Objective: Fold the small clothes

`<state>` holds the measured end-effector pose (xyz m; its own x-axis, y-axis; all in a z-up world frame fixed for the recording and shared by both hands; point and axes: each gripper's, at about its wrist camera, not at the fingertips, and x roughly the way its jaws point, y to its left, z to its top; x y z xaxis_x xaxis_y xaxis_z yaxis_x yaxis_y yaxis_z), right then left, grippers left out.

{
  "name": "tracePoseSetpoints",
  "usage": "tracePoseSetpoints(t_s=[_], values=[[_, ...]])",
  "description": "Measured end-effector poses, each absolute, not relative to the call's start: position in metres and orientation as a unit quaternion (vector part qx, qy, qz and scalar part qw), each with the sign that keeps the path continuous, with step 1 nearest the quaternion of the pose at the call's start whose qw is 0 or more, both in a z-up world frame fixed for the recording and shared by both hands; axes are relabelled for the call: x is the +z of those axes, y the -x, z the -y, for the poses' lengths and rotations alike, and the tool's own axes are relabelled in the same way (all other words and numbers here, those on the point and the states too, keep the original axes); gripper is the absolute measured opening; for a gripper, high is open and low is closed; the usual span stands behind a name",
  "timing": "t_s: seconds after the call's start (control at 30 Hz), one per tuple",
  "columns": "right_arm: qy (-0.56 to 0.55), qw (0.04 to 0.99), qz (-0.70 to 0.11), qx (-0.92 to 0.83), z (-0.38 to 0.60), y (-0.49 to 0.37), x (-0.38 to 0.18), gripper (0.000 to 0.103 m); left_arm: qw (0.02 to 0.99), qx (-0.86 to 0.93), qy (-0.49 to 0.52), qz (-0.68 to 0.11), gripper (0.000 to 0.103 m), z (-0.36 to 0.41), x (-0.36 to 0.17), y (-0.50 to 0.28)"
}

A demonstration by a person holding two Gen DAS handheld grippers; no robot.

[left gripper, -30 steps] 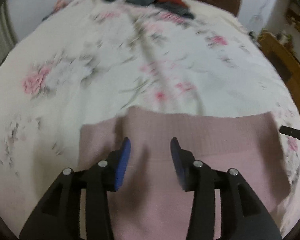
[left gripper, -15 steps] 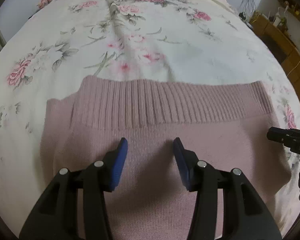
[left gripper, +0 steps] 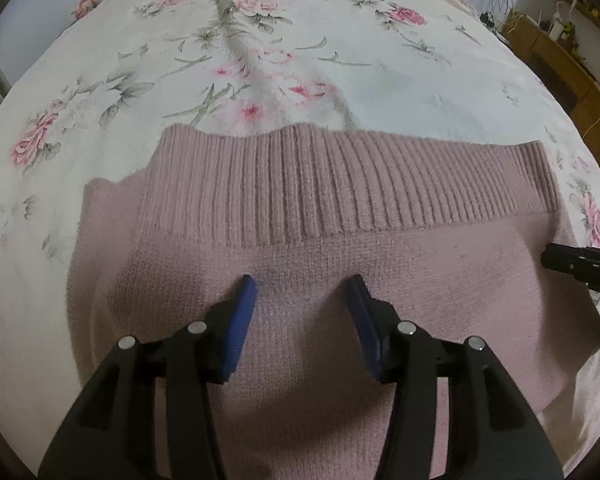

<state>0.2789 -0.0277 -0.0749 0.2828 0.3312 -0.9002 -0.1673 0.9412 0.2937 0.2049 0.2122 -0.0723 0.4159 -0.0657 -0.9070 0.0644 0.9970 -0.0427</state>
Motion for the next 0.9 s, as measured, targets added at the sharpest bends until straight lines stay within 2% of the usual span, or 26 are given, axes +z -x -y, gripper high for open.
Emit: tracePoseSetpoints(t_s=[0.2, 0.27, 0.37, 0.5, 0.67, 0.9], values=[[-0.070, 0.793, -0.583, 0.160, 0.029, -0.280, -0.071, 0.030, 0.837, -0.030, -0.002, -0.547, 0.049, -0.209, -0.071, -0.207], [-0.079, 0.793, -0.582, 0.164, 0.033, -0.277, -0.059, 0.033, 0.835, -0.028, -0.008, -0.549, 0.049, -0.206, -0.067, -0.208], [-0.088, 0.806, -0.566, 0.148, 0.050, -0.267, -0.038, 0.052, 0.838, -0.034, -0.006, -0.544, 0.050, -0.201, -0.056, -0.206], [-0.115, 0.805, -0.572, 0.105, 0.089, -0.255, -0.031, 0.061, 0.847, -0.050, 0.018, -0.528, 0.052, -0.190, -0.037, -0.204], [-0.136, 0.789, -0.595, 0.073, 0.126, -0.241, -0.044, 0.066, 0.845, -0.082, 0.043, -0.527, 0.056, -0.168, -0.033, -0.206], [-0.172, 0.772, -0.600, 0.119, 0.124, -0.243, -0.065, 0.068, 0.829, -0.093, 0.033, -0.551, 0.056, -0.147, -0.059, -0.209]])
